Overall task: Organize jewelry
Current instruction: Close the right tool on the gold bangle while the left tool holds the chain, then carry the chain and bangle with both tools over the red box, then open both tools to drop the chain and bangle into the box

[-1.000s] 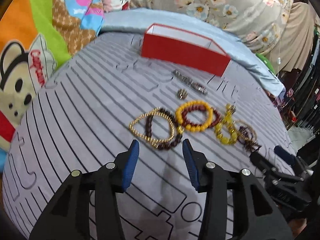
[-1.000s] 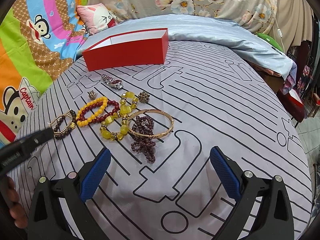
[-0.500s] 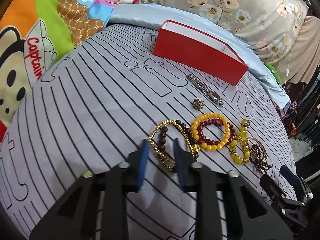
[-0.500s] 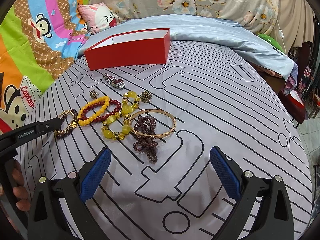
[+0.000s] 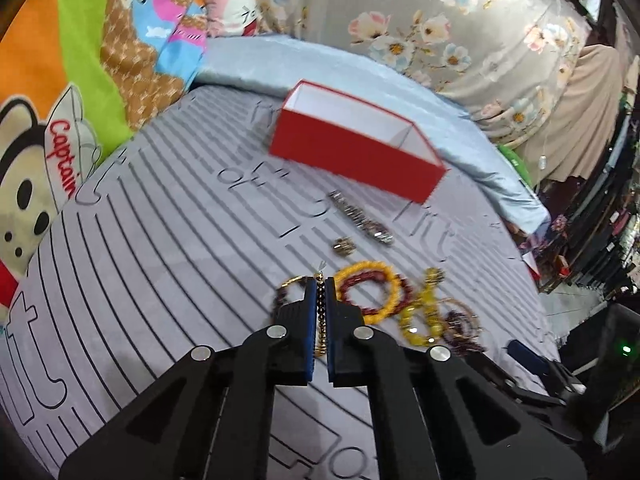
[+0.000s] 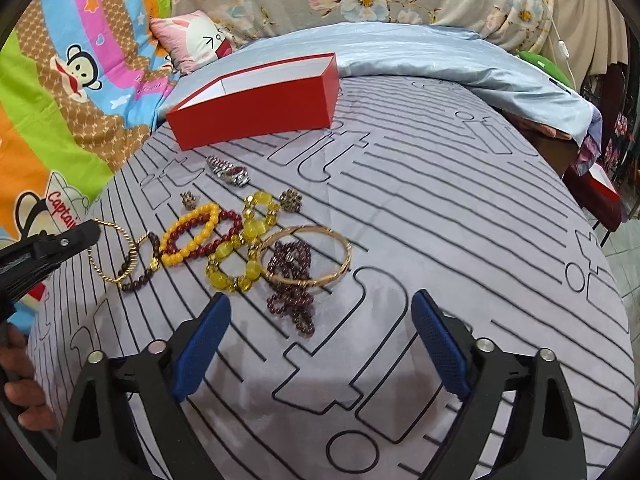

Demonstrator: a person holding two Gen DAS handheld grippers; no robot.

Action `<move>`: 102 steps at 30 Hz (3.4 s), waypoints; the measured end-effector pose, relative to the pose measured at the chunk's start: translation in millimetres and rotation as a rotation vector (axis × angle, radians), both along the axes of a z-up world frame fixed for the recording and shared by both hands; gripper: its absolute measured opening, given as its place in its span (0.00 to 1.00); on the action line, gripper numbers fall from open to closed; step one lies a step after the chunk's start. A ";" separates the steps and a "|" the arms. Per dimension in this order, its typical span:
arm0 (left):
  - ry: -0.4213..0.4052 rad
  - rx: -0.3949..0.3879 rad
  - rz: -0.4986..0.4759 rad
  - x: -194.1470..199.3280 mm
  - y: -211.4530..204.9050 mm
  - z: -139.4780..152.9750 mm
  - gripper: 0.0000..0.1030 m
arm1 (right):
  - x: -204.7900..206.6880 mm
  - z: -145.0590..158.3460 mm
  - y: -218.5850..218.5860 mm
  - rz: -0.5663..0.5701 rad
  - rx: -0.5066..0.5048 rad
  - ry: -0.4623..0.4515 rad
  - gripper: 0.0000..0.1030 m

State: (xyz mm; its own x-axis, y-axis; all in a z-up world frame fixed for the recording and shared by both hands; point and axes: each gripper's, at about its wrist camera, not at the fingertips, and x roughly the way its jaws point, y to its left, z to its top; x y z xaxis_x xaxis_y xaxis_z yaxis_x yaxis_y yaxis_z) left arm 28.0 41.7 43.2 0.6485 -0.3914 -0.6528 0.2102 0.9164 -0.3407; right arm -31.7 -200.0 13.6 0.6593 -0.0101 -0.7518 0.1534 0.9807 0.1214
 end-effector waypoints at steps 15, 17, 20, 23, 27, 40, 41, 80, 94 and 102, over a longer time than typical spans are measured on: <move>0.031 -0.021 -0.092 -14.4 -28.2 -3.7 0.03 | 17.7 -5.0 4.0 0.046 0.002 0.036 0.66; 0.035 -0.014 -0.090 -15.4 -28.2 -6.3 0.03 | 23.0 -9.5 9.2 0.054 -0.021 0.051 0.66; 0.039 -0.012 -0.089 -15.6 -26.4 -8.7 0.03 | 31.0 -14.5 9.4 0.050 -0.029 0.072 0.66; 0.044 -0.009 -0.086 -14.7 -25.7 -11.2 0.03 | 39.1 -14.7 10.5 0.052 -0.041 0.077 0.66; 0.053 -0.011 -0.084 -12.5 -25.1 -14.6 0.03 | 48.7 -14.6 11.8 0.059 -0.055 0.074 0.58; 0.027 -0.012 -0.082 -9.0 -22.8 -2.1 0.03 | 42.4 9.6 4.8 0.063 -0.016 -0.003 0.58; 0.019 -0.010 -0.082 -8.6 -22.4 1.3 0.03 | 41.8 15.2 4.7 0.067 -0.012 -0.014 0.58; -0.046 0.162 -0.108 319.1 -103.2 18.7 0.04 | 347.8 39.8 -22.6 0.183 -0.008 -0.006 0.58; -0.041 0.113 -0.005 298.9 -68.2 23.5 0.39 | 327.3 55.7 -22.9 0.196 -0.055 -0.062 0.65; -0.064 0.114 0.005 238.3 -55.9 42.7 0.47 | 252.6 76.3 -15.1 0.200 -0.106 -0.110 0.66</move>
State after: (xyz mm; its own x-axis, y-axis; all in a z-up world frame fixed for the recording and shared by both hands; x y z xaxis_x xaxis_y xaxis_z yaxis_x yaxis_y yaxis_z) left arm 266.3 -14.3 86.0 0.6922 -0.3136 -0.6500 0.2238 0.9495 -0.2197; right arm 220.9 -215.1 90.0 0.7339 0.0536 -0.6772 -0.0532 0.9984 0.0214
